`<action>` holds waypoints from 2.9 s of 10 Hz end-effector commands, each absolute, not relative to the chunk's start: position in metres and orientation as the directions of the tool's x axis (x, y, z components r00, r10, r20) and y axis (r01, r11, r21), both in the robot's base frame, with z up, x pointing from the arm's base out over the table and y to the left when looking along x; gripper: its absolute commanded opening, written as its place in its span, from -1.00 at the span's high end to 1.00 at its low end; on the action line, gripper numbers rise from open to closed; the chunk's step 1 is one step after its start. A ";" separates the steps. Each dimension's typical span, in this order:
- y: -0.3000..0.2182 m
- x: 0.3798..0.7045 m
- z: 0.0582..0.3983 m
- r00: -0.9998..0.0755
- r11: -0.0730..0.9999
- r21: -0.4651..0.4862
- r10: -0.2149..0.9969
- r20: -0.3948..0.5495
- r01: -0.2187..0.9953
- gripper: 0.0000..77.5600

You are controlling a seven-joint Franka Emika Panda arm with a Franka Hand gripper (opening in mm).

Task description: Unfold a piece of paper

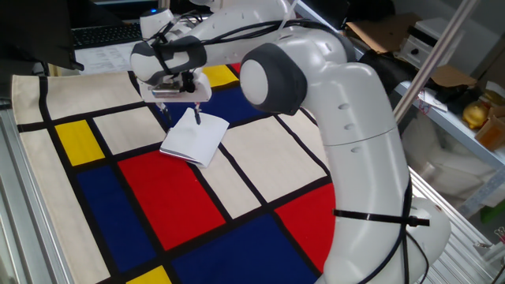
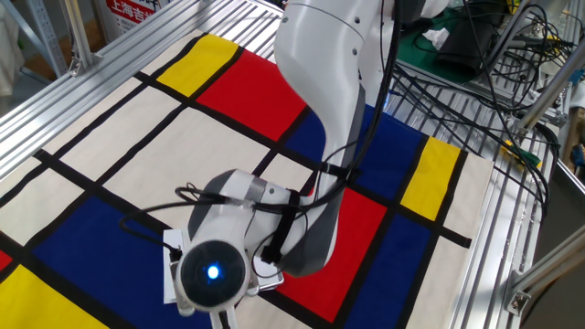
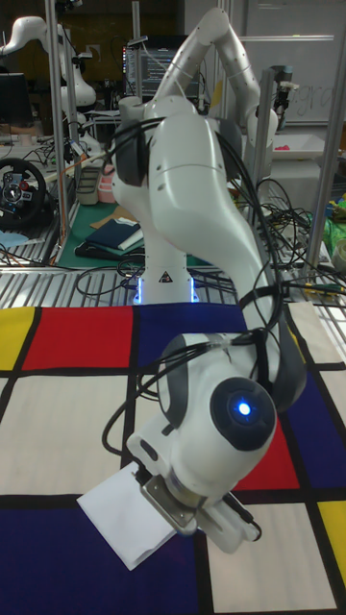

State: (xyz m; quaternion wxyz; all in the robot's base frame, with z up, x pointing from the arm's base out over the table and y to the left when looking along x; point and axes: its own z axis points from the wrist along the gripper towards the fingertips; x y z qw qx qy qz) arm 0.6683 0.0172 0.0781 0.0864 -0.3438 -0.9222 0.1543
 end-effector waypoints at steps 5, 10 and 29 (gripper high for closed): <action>0.018 0.667 0.079 -0.732 0.690 -0.395 0.679 0.061 0.606 -1.00; 0.010 0.660 0.079 -0.746 0.707 -0.388 0.662 0.069 0.591 -1.00; -0.005 0.644 0.116 -0.779 0.691 -0.492 0.626 0.041 0.529 -1.00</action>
